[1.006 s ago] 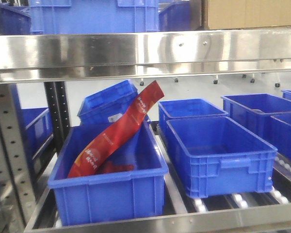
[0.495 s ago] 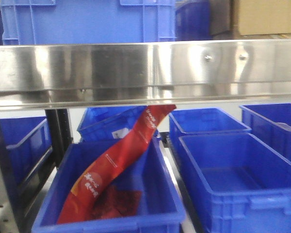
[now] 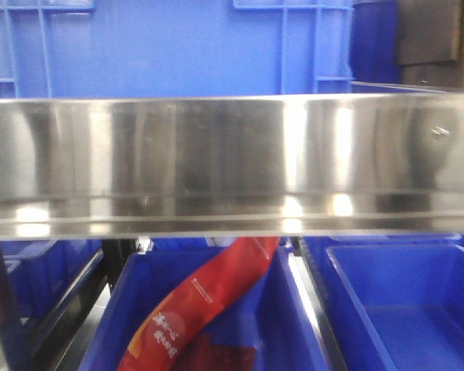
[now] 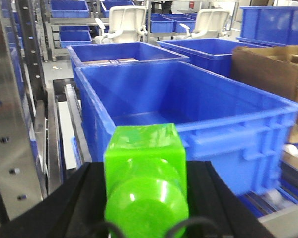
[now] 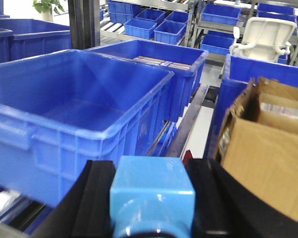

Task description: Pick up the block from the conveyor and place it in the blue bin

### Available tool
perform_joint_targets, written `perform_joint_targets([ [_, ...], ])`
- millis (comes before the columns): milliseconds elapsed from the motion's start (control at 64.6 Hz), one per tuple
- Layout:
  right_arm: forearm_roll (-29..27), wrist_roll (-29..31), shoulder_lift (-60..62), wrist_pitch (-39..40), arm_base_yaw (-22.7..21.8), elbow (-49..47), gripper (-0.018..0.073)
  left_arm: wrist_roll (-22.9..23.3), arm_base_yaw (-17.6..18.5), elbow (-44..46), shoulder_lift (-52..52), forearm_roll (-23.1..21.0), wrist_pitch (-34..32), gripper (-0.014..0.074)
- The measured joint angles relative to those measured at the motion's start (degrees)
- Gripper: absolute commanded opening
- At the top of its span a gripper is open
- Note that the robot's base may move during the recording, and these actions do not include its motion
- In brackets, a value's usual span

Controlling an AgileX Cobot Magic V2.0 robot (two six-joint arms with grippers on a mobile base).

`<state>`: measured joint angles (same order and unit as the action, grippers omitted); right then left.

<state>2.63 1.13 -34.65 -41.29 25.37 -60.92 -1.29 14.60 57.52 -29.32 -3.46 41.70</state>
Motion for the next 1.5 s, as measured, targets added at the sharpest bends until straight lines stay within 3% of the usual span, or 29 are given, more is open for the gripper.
perform_joint_targets([
  [1501,0.0,0.0,0.0,2.0,0.0,0.0,-0.0162,0.0,0.0,0.0,0.0,0.0,-0.3,-0.0111],
])
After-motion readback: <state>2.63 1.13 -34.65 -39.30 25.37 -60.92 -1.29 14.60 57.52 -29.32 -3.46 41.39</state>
